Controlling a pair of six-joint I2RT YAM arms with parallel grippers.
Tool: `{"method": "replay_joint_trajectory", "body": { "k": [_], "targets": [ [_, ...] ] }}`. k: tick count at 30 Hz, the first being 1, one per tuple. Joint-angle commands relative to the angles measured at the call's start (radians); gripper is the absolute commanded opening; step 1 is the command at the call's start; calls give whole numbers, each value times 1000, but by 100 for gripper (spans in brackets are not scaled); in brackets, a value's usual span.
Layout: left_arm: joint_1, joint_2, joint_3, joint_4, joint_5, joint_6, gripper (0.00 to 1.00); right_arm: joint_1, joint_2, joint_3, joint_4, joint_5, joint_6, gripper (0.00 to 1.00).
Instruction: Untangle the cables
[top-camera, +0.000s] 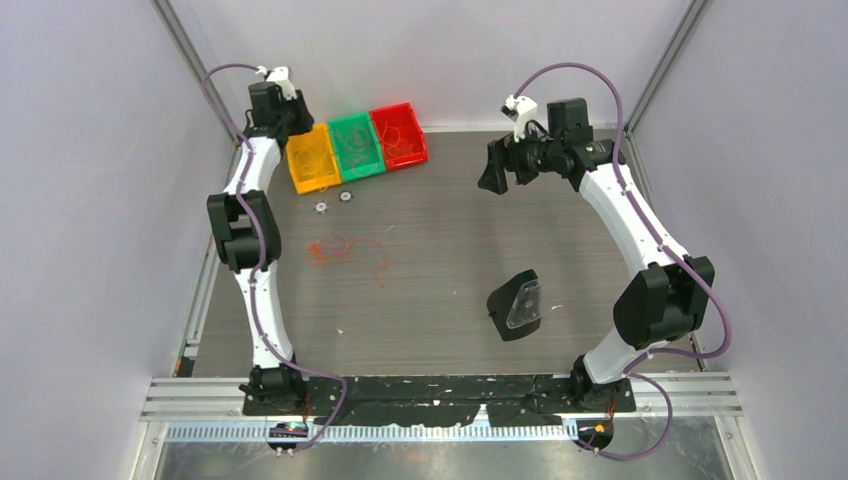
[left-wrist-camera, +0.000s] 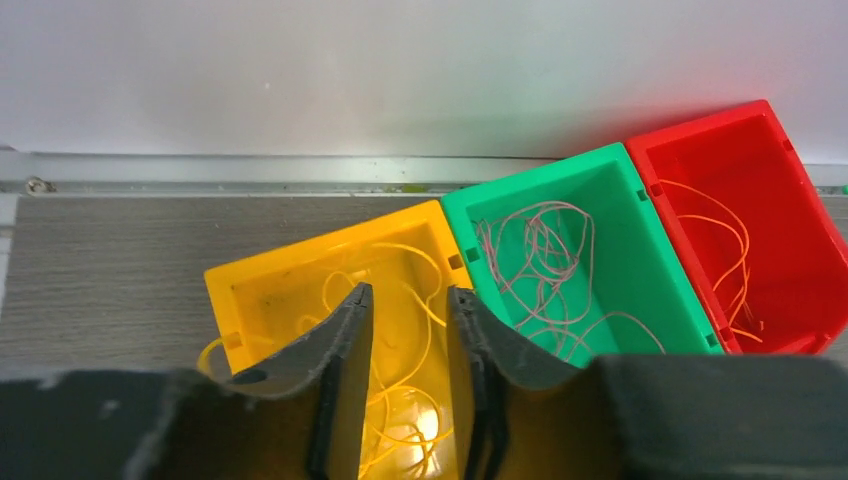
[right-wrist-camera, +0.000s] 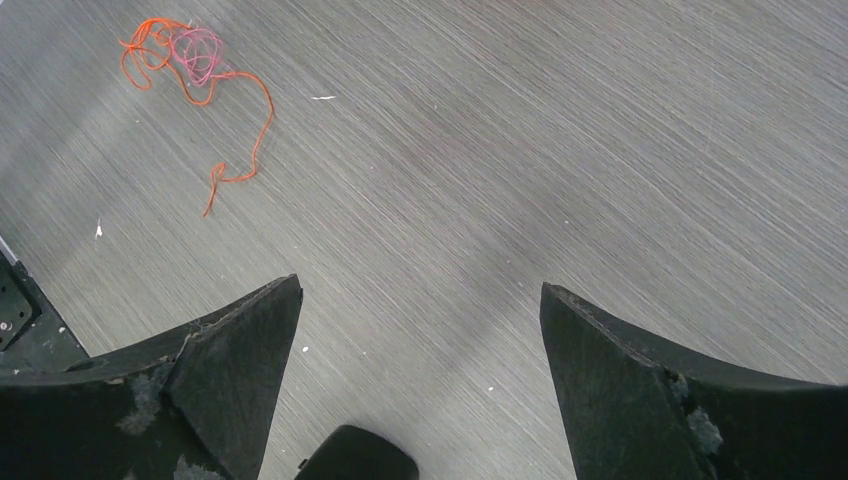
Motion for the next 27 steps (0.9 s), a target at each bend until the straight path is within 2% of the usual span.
{"method": "replay_joint_trajectory", "body": {
  "k": [1,7,9,12,14,16,18,19,22,27],
  "targets": [
    [0,-15,45,-7,-15,-11,40,-13,-12,42,-21,8,-21,95],
    [9,-139,-18,-3,46,8,67,-19,-1,53,-32,-7,-28,95],
    [13,-212,-67,8,82,44,80,-19,2,58,-33,-12,-28,95],
    [24,-326,-124,-61,224,134,99,-20,2,66,-35,-15,-32,95],
    [32,-395,-141,-210,363,285,100,-20,-2,68,-46,-17,-45,95],
    [37,-465,-184,-431,518,497,100,-20,-8,63,-74,-28,-71,95],
    [37,-552,-268,-622,577,688,100,-21,-19,47,-91,-42,-106,95],
    [36,-586,-316,-722,579,769,100,-21,-28,38,-94,-52,-112,95],
    [28,-647,-475,-834,498,869,94,-19,-42,-6,-102,-70,-135,96],
    [-16,-624,-609,-819,369,854,85,6,-25,-52,-101,-69,-154,99]
  ]
}}
